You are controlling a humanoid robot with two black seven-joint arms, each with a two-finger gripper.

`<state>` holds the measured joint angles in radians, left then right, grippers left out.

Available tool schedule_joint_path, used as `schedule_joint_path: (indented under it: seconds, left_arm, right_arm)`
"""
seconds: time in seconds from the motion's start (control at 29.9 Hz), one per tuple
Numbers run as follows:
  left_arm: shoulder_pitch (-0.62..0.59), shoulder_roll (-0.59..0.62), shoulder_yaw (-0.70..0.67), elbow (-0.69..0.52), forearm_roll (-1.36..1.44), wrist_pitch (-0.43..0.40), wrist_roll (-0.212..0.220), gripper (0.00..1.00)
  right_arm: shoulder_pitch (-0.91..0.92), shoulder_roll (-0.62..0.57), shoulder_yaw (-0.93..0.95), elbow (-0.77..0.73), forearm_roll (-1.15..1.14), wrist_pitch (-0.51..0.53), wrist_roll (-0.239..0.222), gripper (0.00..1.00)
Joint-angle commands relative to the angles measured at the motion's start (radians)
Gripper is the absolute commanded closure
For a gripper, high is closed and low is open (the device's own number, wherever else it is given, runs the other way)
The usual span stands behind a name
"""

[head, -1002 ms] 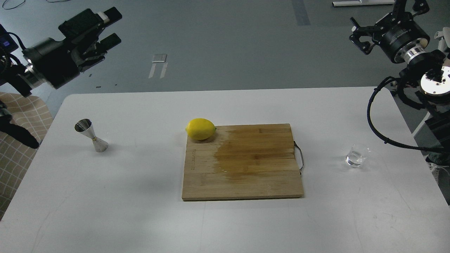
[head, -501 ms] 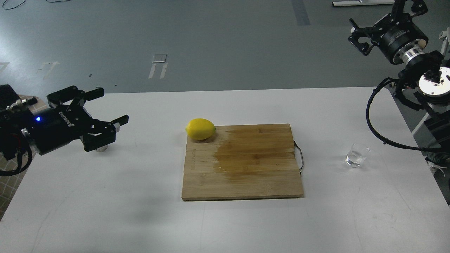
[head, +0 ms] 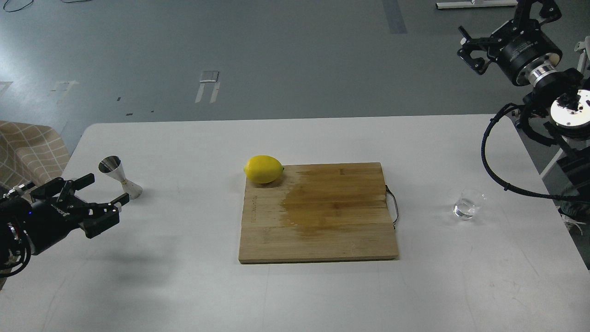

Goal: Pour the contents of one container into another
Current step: 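Close the left gripper around the metal jigger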

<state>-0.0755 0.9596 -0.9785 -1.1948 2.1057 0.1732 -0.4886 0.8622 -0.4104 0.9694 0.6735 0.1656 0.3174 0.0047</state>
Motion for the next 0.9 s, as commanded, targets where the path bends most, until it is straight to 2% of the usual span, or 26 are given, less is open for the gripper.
schedule_joint_path:
  seconds: [0.0,0.13,0.2,0.3,0.47,0.87]
  left_arm:
    - [0.0,-0.054,-0.005,0.076,-0.035,0.002,0.0,0.02]
    - [-0.001,-0.079,-0.005,0.144,-0.038,0.012,0.0,0.02]
    - [-0.009,-0.126,0.001,0.231,-0.039,0.058,0.0,0.02]
    - [-0.03,-0.165,0.009,0.299,-0.039,0.086,0.0,0.02]
    - [-0.044,-0.2,0.012,0.324,-0.044,0.088,0.0,0.02]
    - [-0.165,-0.294,0.041,0.422,-0.067,0.086,0.0,0.02]
  right_arm:
    - [-0.002,-0.001,0.0,0.0,0.0,0.0,0.0,0.0]
    - [0.0,-0.001,0.0,0.0,0.0,0.0,0.0,0.0]
    - [0.001,-0.001,0.002,0.0,0.0,0.0,0.0,0.0]
    - [0.003,-0.001,0.002,0.0,0.0,0.0,0.0,0.0]
    - [0.003,-0.002,0.0,0.0,-0.001,0.0,0.0,0.0]
    - [0.005,-0.002,0.002,0.0,0.0,-0.001,0.0,0.0]
